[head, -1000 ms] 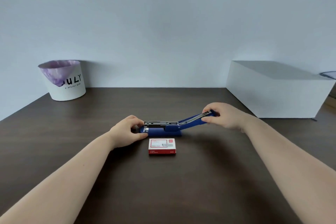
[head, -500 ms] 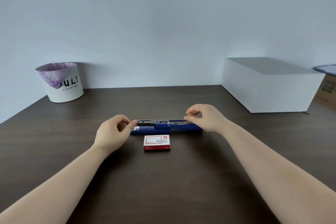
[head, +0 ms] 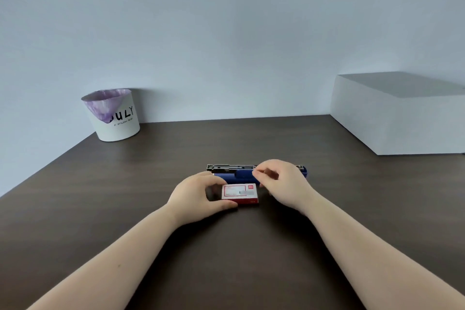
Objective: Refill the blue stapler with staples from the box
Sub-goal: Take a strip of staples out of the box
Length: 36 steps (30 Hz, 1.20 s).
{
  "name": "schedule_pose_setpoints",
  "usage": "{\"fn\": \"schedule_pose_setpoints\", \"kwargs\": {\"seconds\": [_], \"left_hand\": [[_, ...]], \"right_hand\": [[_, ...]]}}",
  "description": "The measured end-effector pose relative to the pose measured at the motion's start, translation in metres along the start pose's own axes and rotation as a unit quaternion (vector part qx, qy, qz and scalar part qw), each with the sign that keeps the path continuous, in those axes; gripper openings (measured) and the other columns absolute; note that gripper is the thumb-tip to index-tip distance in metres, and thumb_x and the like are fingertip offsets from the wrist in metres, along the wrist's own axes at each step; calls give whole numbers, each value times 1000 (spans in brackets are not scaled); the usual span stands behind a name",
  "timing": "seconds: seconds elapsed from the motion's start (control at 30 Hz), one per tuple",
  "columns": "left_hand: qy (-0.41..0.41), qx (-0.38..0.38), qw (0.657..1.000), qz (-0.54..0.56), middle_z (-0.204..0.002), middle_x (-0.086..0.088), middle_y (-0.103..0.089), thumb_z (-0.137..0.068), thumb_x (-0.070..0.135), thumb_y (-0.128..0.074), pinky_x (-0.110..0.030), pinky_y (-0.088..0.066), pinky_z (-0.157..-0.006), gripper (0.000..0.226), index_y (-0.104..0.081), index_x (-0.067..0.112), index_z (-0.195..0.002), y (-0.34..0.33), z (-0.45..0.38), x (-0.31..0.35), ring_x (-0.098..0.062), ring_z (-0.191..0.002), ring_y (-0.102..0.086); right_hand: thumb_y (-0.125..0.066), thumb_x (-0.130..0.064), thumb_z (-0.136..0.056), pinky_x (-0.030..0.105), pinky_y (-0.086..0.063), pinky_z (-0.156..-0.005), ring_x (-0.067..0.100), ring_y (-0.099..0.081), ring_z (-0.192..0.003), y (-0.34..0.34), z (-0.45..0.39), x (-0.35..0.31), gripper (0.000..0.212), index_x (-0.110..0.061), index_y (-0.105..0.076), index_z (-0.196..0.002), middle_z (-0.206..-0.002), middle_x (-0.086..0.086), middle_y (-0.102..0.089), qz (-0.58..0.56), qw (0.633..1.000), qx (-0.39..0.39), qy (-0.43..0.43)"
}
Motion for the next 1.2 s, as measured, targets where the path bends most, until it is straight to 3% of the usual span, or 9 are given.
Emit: {"fn": "schedule_pose_setpoints", "kwargs": {"seconds": [0.1, 0.17, 0.23, 0.37, 0.5, 0.67, 0.8, 1.07, 1.2], "left_hand": [[17, 20, 995, 93, -76, 13, -62, -62, 39, -82, -10, -39, -59, 35, -66, 36, -93, 2, -5, 0, 2, -59, -50], [25, 31, 989, 140, -74, 12, -65, -63, 32, -84, -10, -42, -57, 35, -63, 42, -88, 4, -8, -2, -1, -55, -48], [28, 34, 988, 151, -75, 11, -66, -62, 29, -85, -11, -43, -59, 38, -61, 45, -87, 5, -9, -3, -2, -58, -48], [29, 42, 984, 170, -71, 12, -66, -61, 25, -86, -15, -47, -62, 44, -59, 48, -87, 6, -7, -6, -1, -58, -51], [35, 45, 978, 203, -73, 24, -70, -61, 22, -86, -20, -51, -64, 44, -62, 49, -86, 7, -3, -10, -2, -59, -54], [54, 51, 959, 272, -86, -3, -76, -60, 13, -87, -35, -57, -79, 41, -70, 30, -94, 8, 2, -15, -18, -71, -65], [76, 55, 945, 313, -89, -8, -77, -59, 9, -87, -44, -57, -84, 41, -70, 20, -95, 11, 5, -21, -22, -75, -67], [48, 66, 953, 292, -97, -3, -72, -57, 20, -88, -29, -57, -79, 38, -71, 24, -91, 17, 7, -13, -22, -82, -68], [52, 61, 931, 355, -96, -3, -76, -52, 29, -83, -31, -55, -83, 43, -70, 22, -92, 23, 9, -13, -19, -88, -71]], "right_hand": [[-56, -22, -90, 18, -42, -60, 2, -54, -56, -3, 0, 0, 16, -14, -68, -95, -76, -7, -62, 10, 1000, -23, -2], [-55, -21, -90, 17, -42, -44, 1, -49, -38, -4, 0, 2, 14, -15, -67, -94, -61, -5, -59, -22, 999, -36, -19], [-55, -22, -90, 19, -43, -41, 2, -47, -32, -4, 0, 2, 14, -16, -66, -95, -57, -3, -59, -37, 998, -40, -30], [-56, -20, -90, 22, -52, -47, 6, -59, -46, -9, 0, 1, 14, -15, -67, -97, -67, -2, -66, -65, 996, -52, -35], [-57, -15, -90, 32, -61, -57, 15, -68, -67, -16, 2, 1, 16, -10, -68, -101, -85, 5, -71, -122, 989, -72, -40], [-58, -13, -90, 31, -61, -59, 11, -67, -71, -18, 3, 5, 17, -6, -67, -103, -94, 8, -72, -208, 972, -91, -61], [-58, -8, -90, 29, -59, -59, 12, -66, -76, -15, 1, 10, 15, -4, -68, -101, -99, 11, -71, -271, 955, -81, -83], [-57, -1, -89, 25, -59, -57, 17, -69, -77, -17, 2, 14, 16, 2, -67, -101, -100, 17, -70, -316, 938, -85, -117], [-59, 0, -88, 23, -58, -57, 16, -70, -71, -10, 0, 18, 12, -3, -70, -90, -92, 12, -70, -356, 923, -56, -133]]}}
Point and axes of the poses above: each hand's wrist, its own z-axis away from the middle knuckle, its own y-axis out of the back of the hand, x = y × z, the point moved 8 cm from there along -z, towards the middle knuckle
